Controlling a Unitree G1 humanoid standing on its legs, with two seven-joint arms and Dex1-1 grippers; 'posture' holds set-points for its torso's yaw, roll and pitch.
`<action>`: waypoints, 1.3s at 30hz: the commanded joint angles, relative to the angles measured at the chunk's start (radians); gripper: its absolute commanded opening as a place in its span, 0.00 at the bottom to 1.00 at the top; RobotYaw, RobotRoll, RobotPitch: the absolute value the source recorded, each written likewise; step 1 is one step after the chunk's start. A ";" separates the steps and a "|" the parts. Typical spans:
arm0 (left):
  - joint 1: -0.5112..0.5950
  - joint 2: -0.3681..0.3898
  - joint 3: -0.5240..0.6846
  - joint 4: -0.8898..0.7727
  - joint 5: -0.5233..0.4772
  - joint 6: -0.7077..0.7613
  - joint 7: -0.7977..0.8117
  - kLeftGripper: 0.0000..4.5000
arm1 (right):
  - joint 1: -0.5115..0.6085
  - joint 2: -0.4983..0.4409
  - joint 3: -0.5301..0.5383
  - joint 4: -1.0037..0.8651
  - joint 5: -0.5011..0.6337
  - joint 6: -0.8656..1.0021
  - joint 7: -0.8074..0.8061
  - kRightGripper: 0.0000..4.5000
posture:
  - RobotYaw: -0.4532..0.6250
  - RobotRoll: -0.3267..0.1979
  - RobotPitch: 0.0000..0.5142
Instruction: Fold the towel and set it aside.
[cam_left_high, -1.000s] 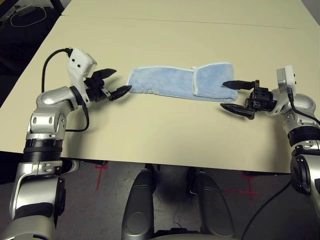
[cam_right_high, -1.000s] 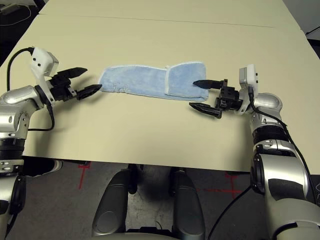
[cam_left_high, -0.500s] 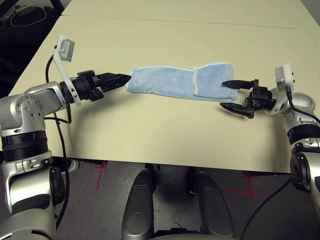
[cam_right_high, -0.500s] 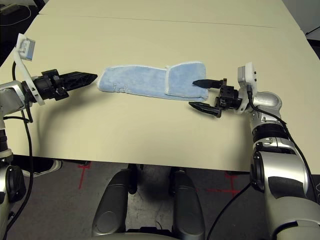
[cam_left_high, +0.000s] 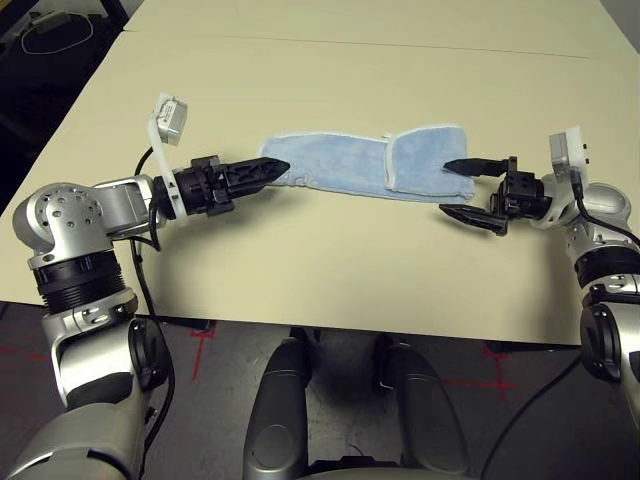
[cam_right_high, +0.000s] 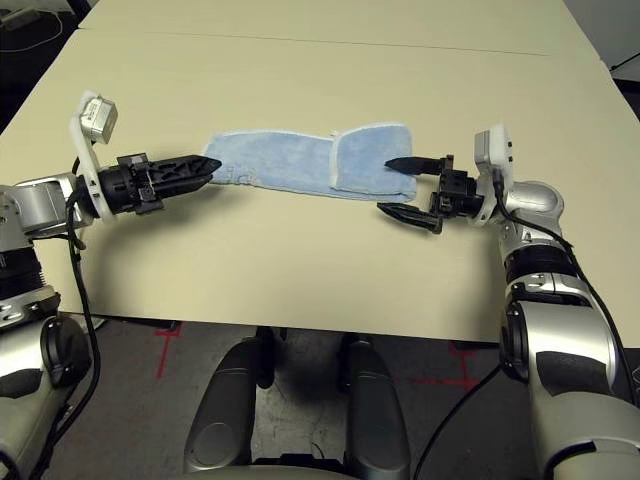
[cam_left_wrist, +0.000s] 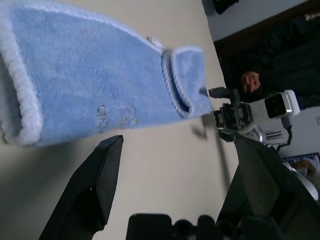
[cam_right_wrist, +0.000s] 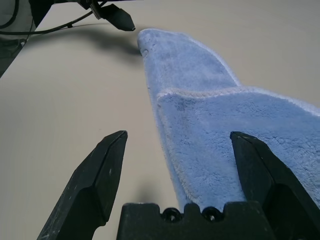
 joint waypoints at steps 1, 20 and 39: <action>0.003 -0.013 0.004 0.035 0.030 -0.001 0.045 1.00 | 0.006 -0.003 -0.007 0.011 -0.003 -0.004 0.001 1.00 | 0.48 0.62 0.48; 0.046 0.073 -0.045 0.060 0.075 -0.076 0.078 1.00 | -0.006 0.001 -0.004 0.013 -0.007 -0.006 -0.007 1.00 | 0.48 0.62 0.49; -0.047 0.002 -0.085 0.194 0.109 -0.196 0.105 0.92 | -0.005 -0.007 -0.006 0.010 -0.009 -0.013 -0.021 1.00 | 0.46 0.62 0.48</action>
